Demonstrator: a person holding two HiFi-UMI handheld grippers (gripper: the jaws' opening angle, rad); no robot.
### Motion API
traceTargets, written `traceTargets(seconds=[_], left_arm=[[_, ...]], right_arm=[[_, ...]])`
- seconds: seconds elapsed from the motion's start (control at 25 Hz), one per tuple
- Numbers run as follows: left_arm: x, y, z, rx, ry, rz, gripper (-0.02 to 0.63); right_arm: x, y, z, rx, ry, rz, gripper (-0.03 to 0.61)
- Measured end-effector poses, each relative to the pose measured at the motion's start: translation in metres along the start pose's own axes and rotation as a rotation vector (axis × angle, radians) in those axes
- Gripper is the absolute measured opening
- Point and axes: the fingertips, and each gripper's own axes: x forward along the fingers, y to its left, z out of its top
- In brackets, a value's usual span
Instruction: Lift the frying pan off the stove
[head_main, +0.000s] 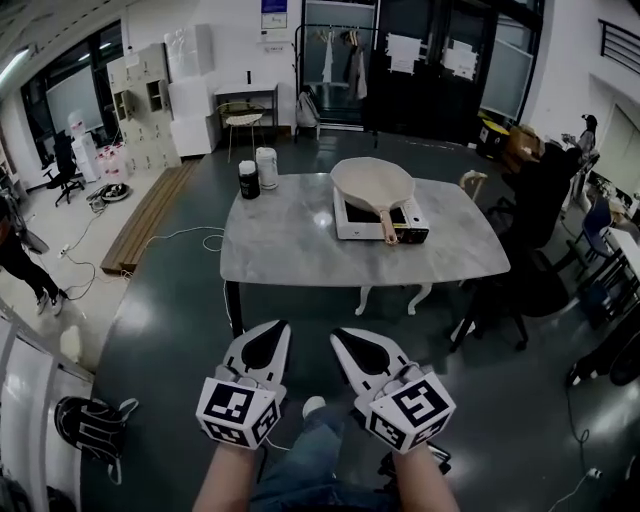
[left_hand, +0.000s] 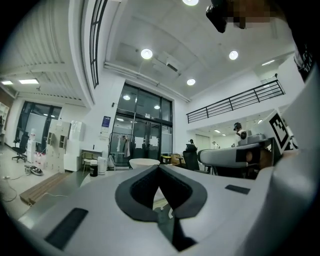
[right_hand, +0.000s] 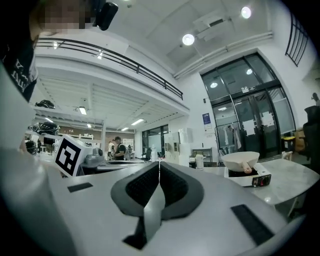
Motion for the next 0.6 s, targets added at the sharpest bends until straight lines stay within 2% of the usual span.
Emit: traceTargets(seconds=[0.24, 0.44, 0.6], left_arm=[[0.05, -0.002, -0.013, -0.023, 0.003, -0.058, 0.012], [0.105, -0.013, -0.013, -0.044, -0.013, -0.192, 0.012], [0.151, -0.014, -0.016, -0.068, -0.017, -0.245, 0.011]], right_arm=[[0.009, -0.048, -0.006, 0.057, -0.016, -0.064, 0.026], [0.023, -0.101, -0.002, 0.057, -0.031, -0.111, 0.026], [0.037, -0.145, 0.001, 0.066, -0.03, -0.134, 0.026]])
